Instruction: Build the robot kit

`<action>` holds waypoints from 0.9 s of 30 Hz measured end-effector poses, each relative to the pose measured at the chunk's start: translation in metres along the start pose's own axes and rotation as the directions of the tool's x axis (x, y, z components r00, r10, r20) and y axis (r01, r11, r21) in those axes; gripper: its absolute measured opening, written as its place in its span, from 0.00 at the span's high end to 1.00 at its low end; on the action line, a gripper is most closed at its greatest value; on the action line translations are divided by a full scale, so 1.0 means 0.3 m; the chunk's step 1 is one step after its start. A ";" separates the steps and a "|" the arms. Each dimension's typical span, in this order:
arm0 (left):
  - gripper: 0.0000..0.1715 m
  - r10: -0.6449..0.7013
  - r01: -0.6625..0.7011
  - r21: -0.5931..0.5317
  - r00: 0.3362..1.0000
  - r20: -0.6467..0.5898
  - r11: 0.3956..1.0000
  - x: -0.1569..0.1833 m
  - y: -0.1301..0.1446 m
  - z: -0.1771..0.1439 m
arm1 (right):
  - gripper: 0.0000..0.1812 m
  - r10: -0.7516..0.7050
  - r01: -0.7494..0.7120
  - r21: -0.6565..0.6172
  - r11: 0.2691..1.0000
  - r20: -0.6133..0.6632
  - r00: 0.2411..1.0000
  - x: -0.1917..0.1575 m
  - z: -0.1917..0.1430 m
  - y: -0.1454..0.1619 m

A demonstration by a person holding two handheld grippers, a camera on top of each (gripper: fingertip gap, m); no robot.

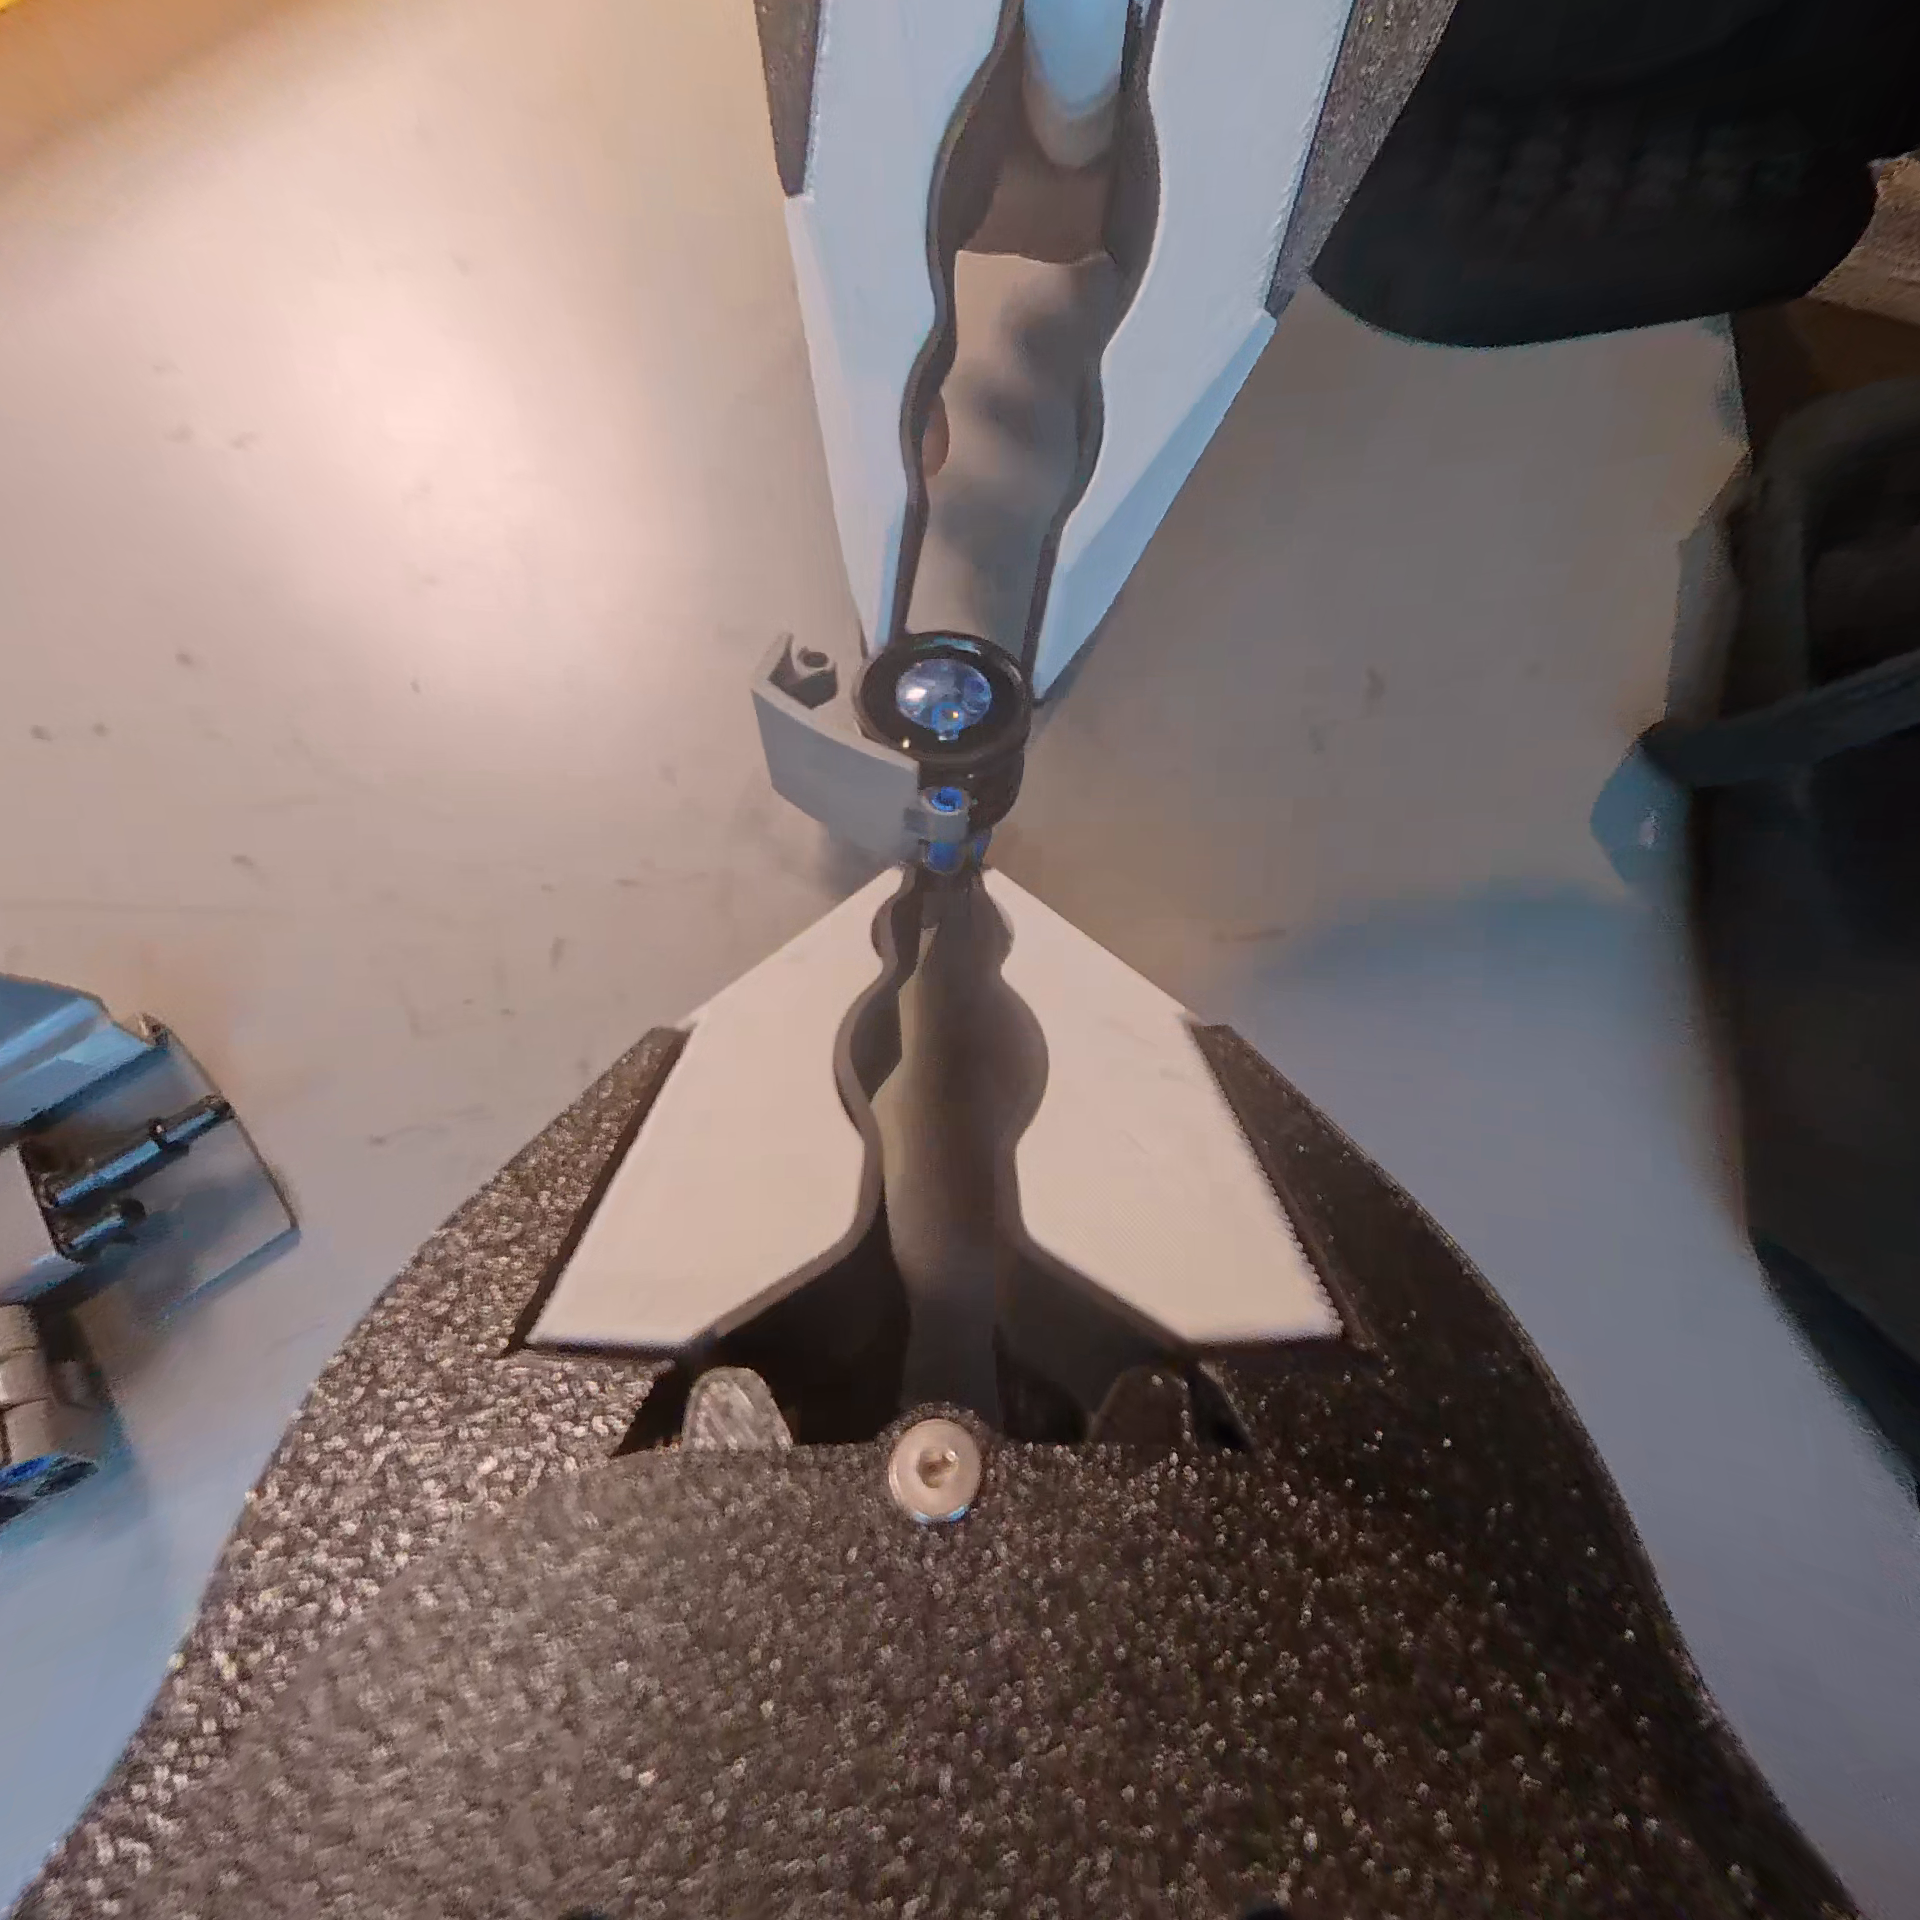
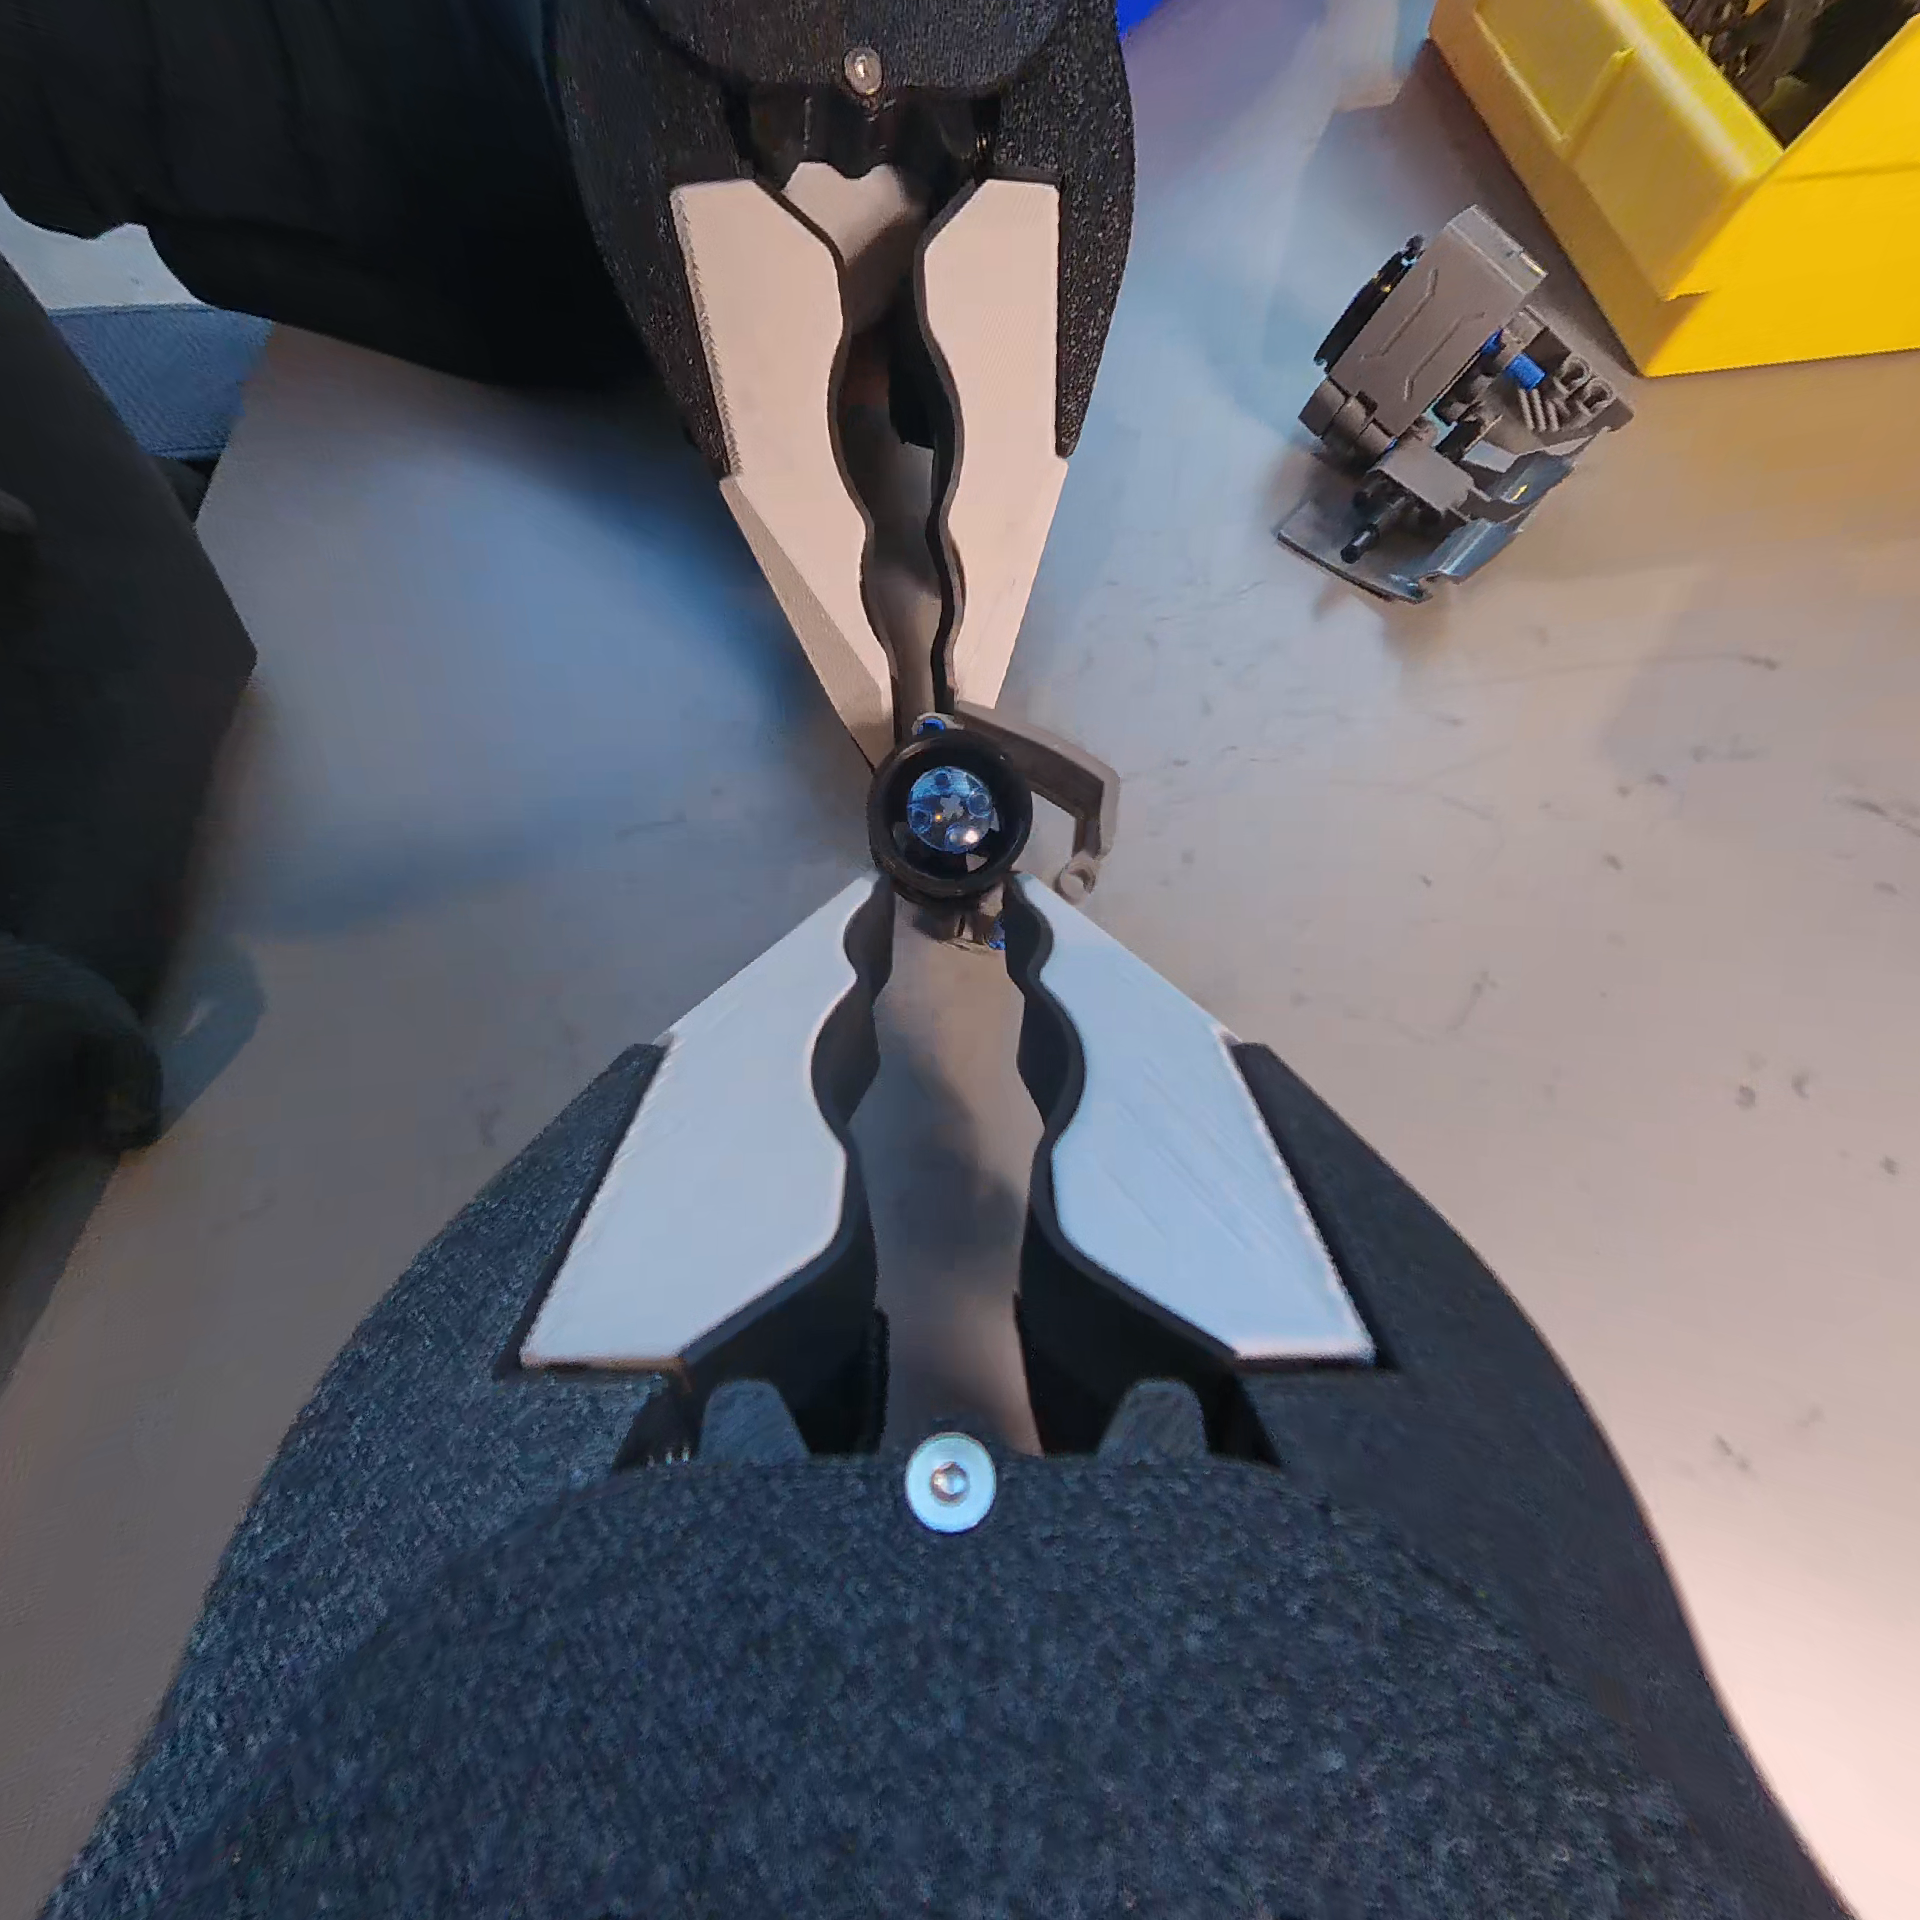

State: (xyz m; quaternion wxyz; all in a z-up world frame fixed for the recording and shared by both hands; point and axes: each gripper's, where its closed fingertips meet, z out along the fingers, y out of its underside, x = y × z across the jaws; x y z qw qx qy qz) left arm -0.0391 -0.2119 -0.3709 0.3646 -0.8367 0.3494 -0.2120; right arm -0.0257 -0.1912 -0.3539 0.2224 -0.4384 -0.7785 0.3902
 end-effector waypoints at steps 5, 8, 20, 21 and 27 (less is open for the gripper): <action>0.86 -0.090 0.089 -0.021 0.995 -0.037 0.996 -0.010 0.021 -0.031 | 0.89 -0.012 0.012 -0.003 1.000 -0.006 1.000 -0.006 0.009 -0.003; 0.79 -0.115 0.117 0.052 0.993 -0.042 0.992 -0.017 -0.016 -0.054 | 0.88 -0.024 0.024 -0.019 1.000 -0.007 1.000 -0.010 0.017 0.005; 0.78 -0.188 0.189 0.054 0.982 -0.029 0.981 -0.012 -0.056 0.025 | 0.88 -0.064 0.064 -0.022 0.998 0.014 0.998 -0.015 -0.016 0.008; 0.80 -0.176 0.177 0.060 0.984 -0.021 0.982 -0.013 -0.057 0.020 | 0.88 -0.060 0.061 -0.013 0.998 0.015 0.998 -0.008 -0.032 0.007; 0.80 -0.084 0.073 0.200 0.995 0.048 0.977 -0.024 -0.120 -0.035 | 0.79 0.062 -0.066 0.099 0.993 0.043 0.997 0.012 -0.056 -0.021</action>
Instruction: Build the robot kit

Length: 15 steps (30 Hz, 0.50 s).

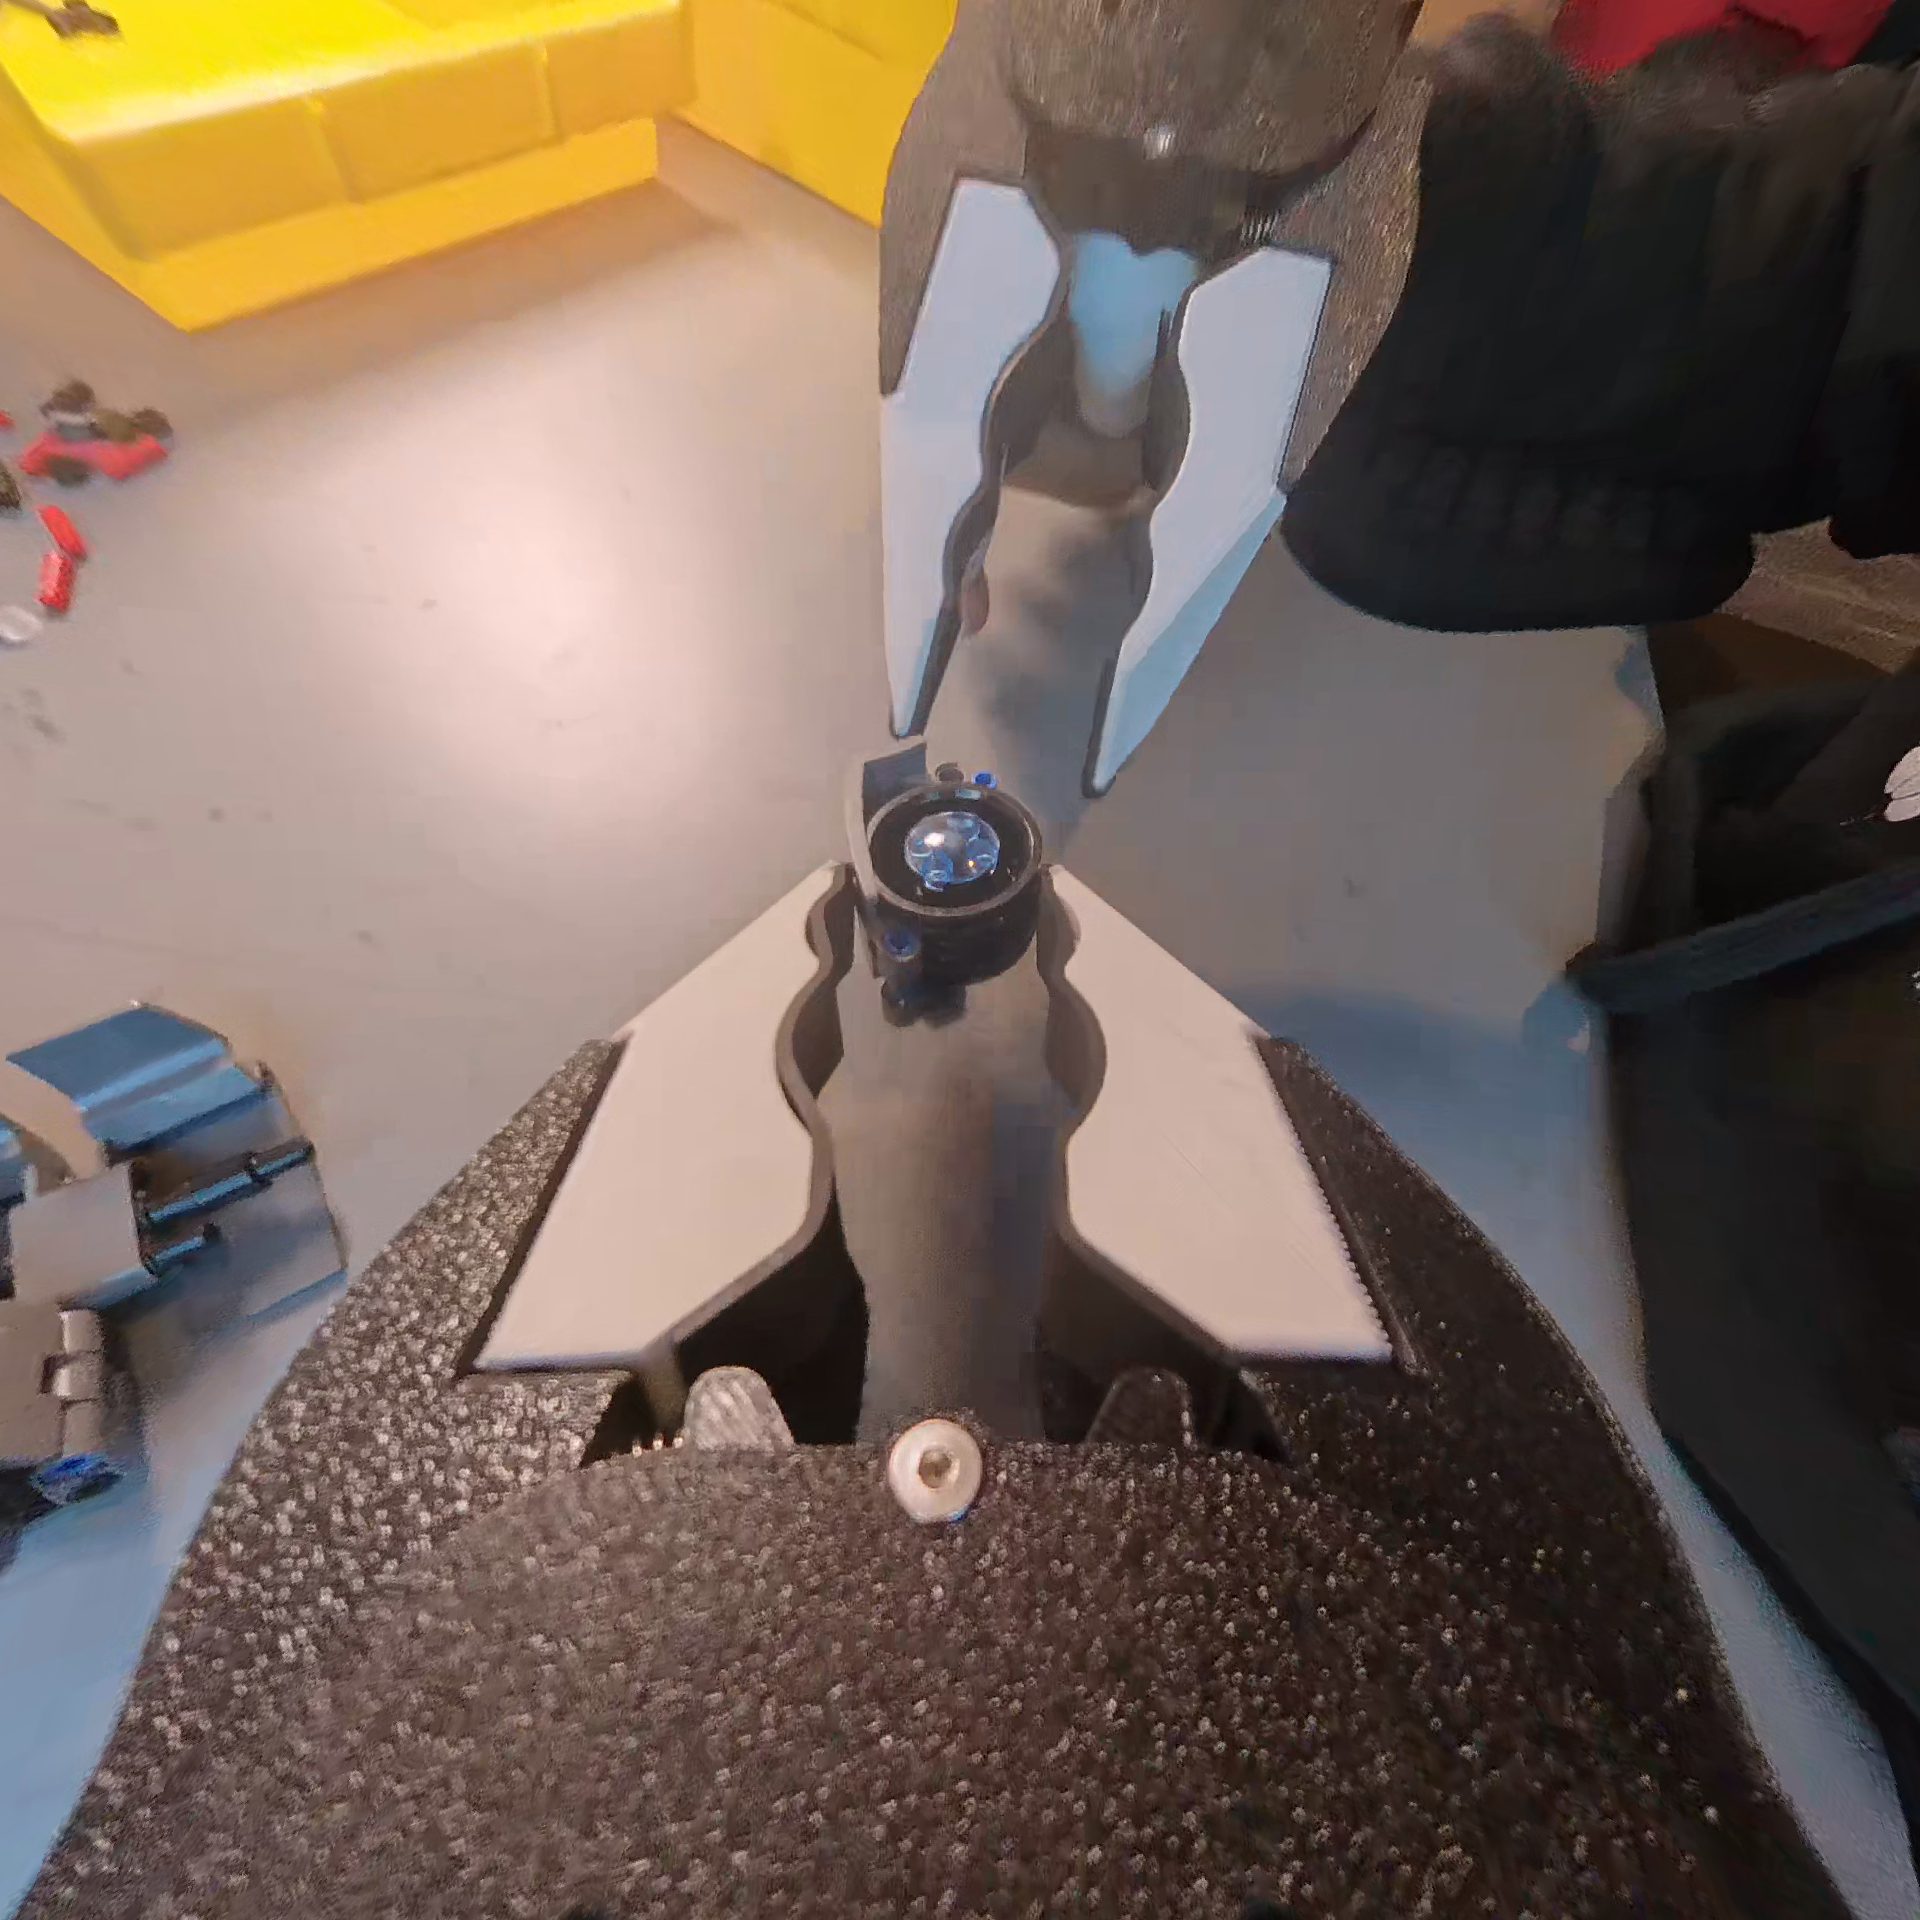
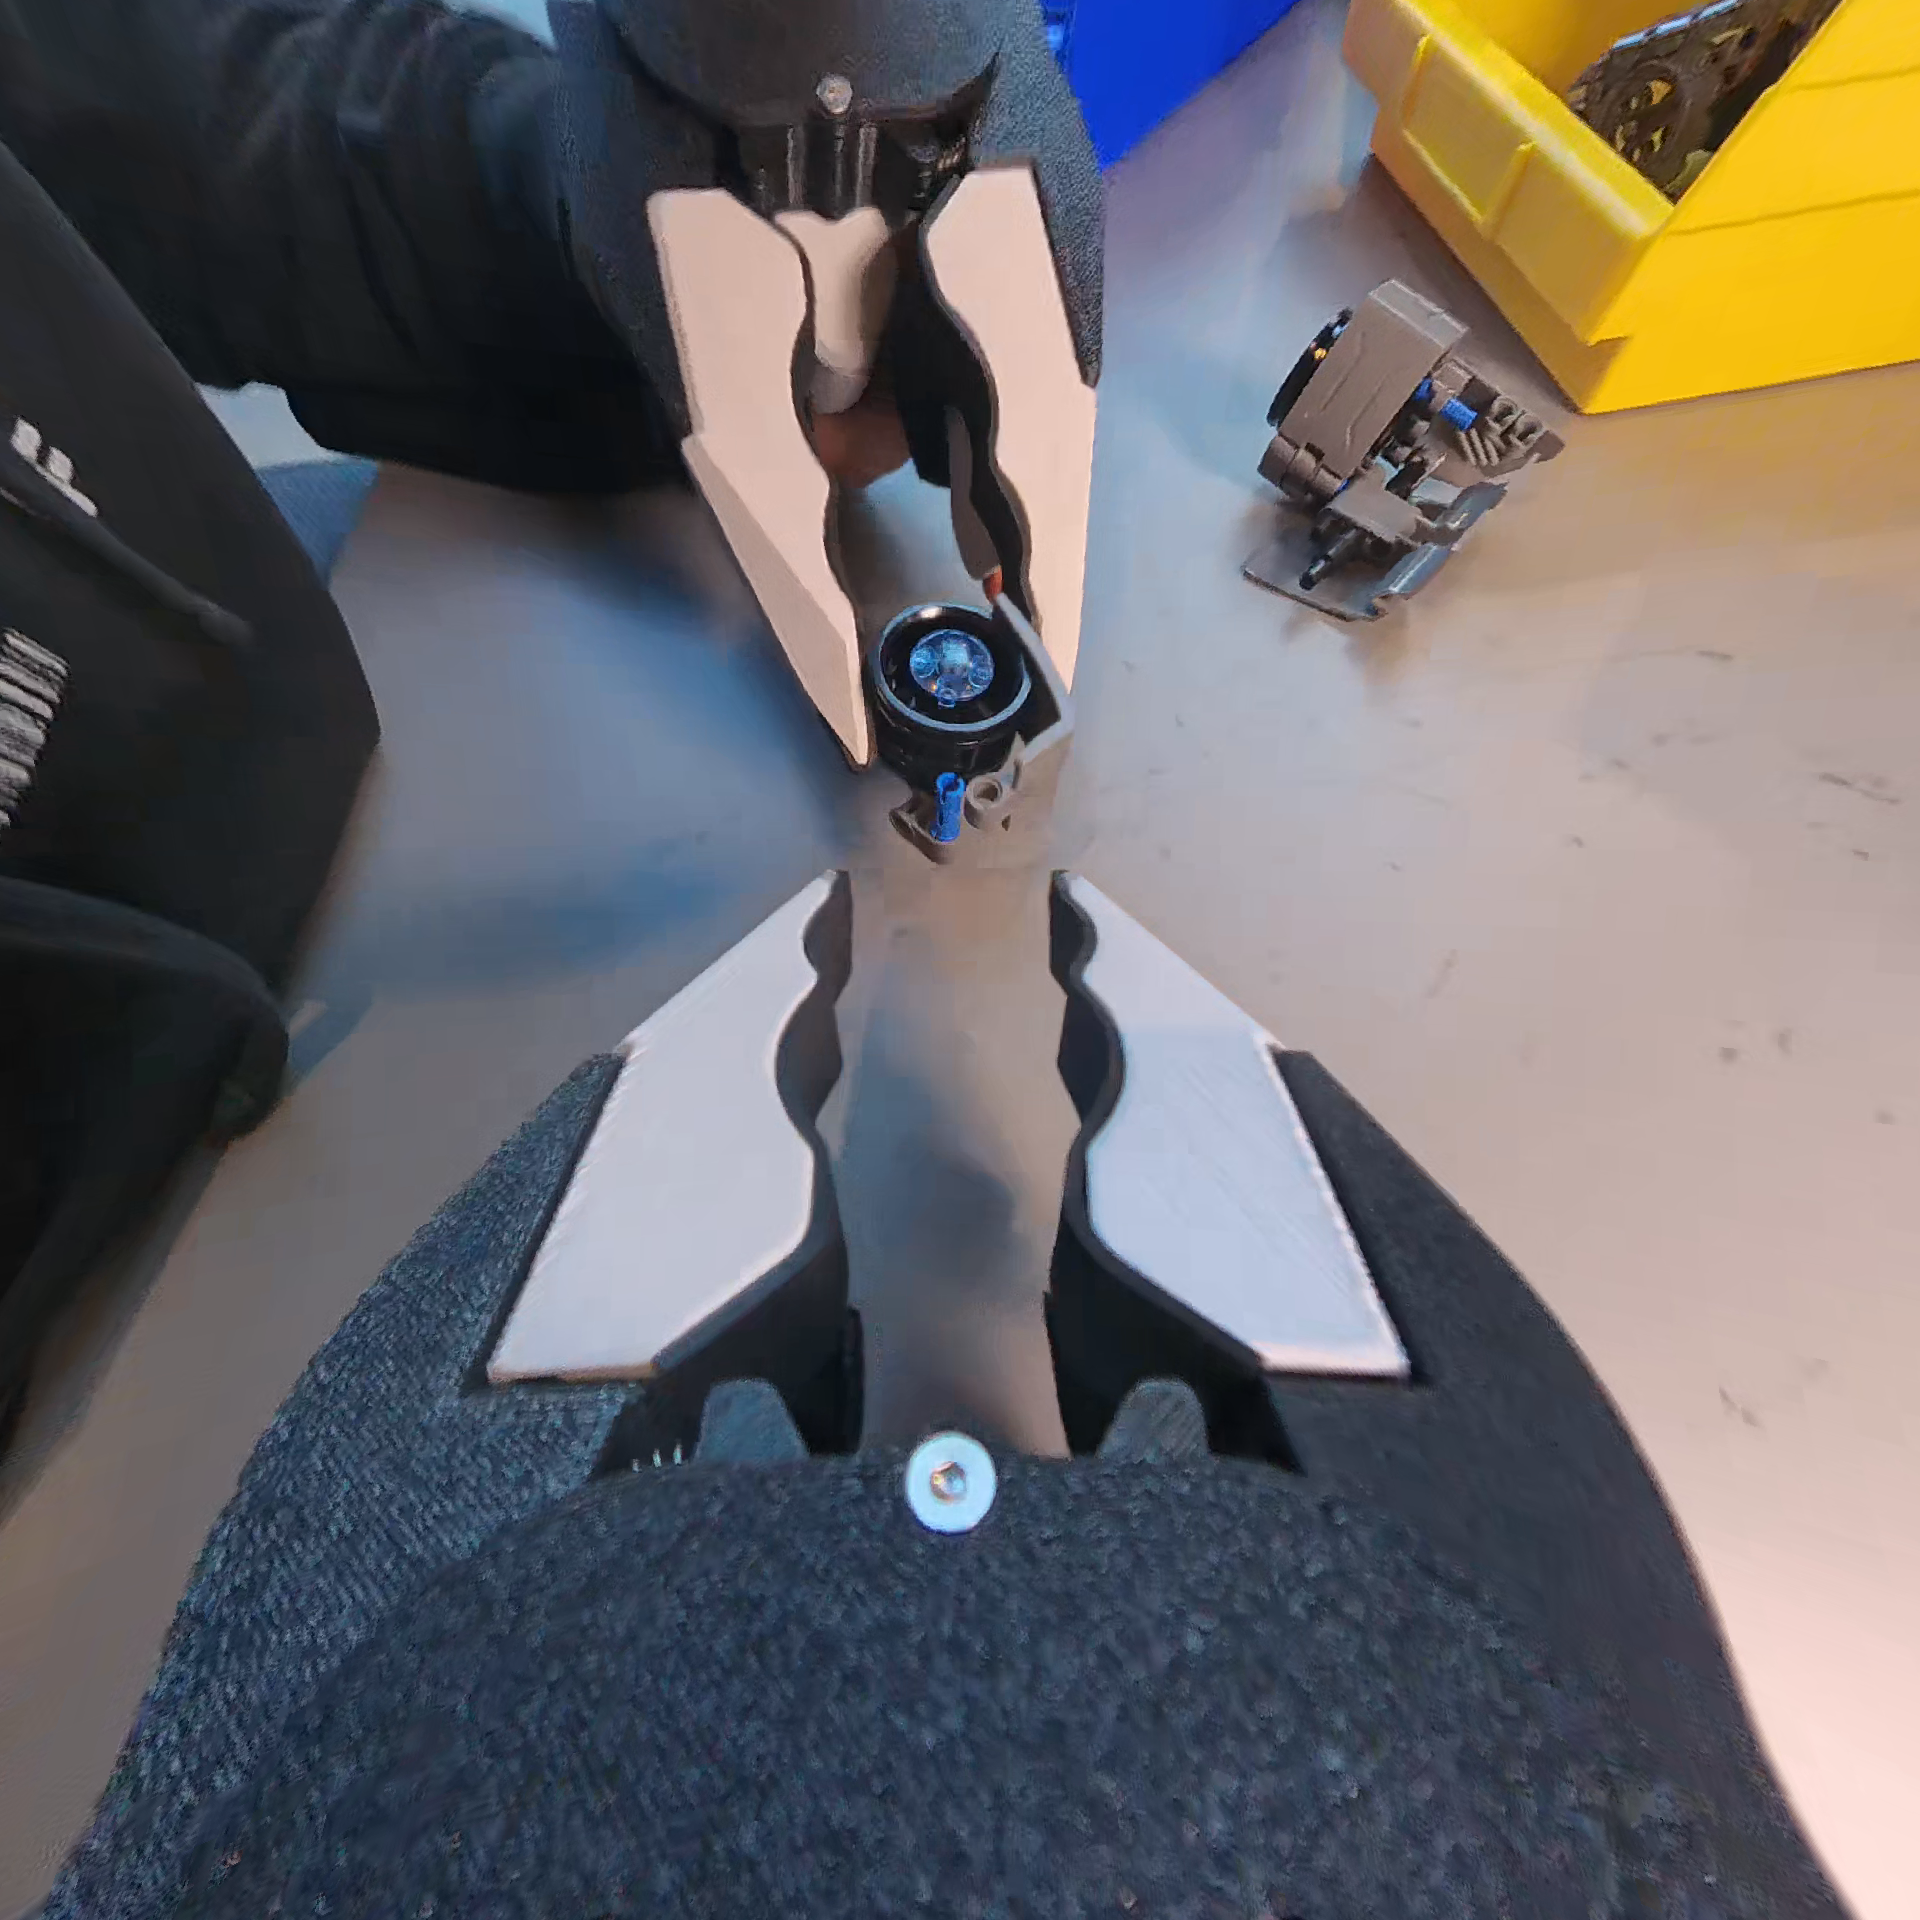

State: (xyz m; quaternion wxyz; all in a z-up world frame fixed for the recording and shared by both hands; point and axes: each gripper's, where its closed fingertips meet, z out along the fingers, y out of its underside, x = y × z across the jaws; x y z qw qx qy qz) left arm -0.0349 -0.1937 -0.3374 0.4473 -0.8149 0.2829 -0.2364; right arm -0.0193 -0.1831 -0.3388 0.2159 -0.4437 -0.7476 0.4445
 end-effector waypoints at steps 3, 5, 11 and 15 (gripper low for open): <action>0.80 0.056 -0.057 0.057 0.998 0.029 0.997 0.002 -0.036 -0.010 | 0.80 0.097 -0.101 0.106 0.989 0.039 0.994 -0.008 0.012 -0.063; 0.80 0.108 -0.112 0.068 0.992 0.065 0.991 0.000 -0.044 -0.014 | 0.82 0.172 -0.178 0.106 0.978 0.064 0.983 -0.005 0.017 -0.061; 0.80 0.318 -0.329 0.039 0.932 0.176 0.943 0.002 -0.052 -0.012 | 0.87 0.375 -0.393 0.128 0.911 0.141 0.916 0.008 0.021 -0.063; 0.80 0.345 -0.360 0.044 0.918 0.197 0.932 0.002 -0.057 -0.018 | 0.88 0.379 -0.402 0.156 0.902 0.159 0.912 0.011 0.016 -0.075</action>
